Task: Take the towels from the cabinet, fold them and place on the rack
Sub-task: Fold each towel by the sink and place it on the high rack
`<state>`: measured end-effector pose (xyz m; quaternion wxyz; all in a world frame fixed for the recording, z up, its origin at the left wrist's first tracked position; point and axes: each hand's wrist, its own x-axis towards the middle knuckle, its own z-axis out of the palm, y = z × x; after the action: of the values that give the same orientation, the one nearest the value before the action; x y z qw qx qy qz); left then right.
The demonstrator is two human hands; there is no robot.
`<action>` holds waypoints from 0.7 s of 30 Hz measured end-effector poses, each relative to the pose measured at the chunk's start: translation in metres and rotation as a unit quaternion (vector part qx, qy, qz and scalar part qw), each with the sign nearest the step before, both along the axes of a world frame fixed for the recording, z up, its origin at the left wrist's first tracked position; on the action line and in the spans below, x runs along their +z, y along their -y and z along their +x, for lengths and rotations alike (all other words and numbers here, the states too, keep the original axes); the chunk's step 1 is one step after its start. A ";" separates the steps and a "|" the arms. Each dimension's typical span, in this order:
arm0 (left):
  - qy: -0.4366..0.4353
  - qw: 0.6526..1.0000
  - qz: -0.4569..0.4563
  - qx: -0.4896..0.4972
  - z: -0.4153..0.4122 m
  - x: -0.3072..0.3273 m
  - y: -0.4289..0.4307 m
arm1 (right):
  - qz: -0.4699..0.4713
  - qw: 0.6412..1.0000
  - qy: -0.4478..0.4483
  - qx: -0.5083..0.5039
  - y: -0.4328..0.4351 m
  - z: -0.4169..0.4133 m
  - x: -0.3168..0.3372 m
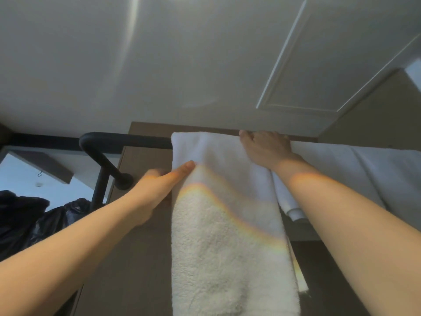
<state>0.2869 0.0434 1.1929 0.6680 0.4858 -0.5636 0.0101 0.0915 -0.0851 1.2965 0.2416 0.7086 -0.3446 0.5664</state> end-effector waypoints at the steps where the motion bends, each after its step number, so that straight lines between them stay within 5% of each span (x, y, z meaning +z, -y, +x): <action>1: -0.026 0.998 -0.002 -0.049 -0.002 0.002 0.001 | 0.001 1.000 -0.006 -0.002 0.000 -0.001 0.000; 7: -0.060 0.990 -0.113 -0.052 -0.019 0.012 0.013 | -0.009 0.997 -0.026 0.069 -0.012 -0.015 -0.004; 11: -0.060 0.988 -0.139 -0.028 -0.020 0.014 0.016 | -0.074 0.978 0.097 0.167 -0.017 -0.032 -0.043; 17: -0.044 0.989 -0.143 0.003 -0.021 0.016 0.012 | 0.111 0.969 0.092 0.200 -0.014 -0.044 -0.084; 21: -0.037 0.990 -0.135 0.004 -0.023 0.016 0.010 | 0.273 0.898 0.094 0.333 -0.018 -0.029 -0.088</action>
<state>0.2641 0.0338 1.2087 0.7480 0.3936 -0.5298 0.0704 0.0628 -0.0670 1.2085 -0.1977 0.7637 -0.2507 0.5611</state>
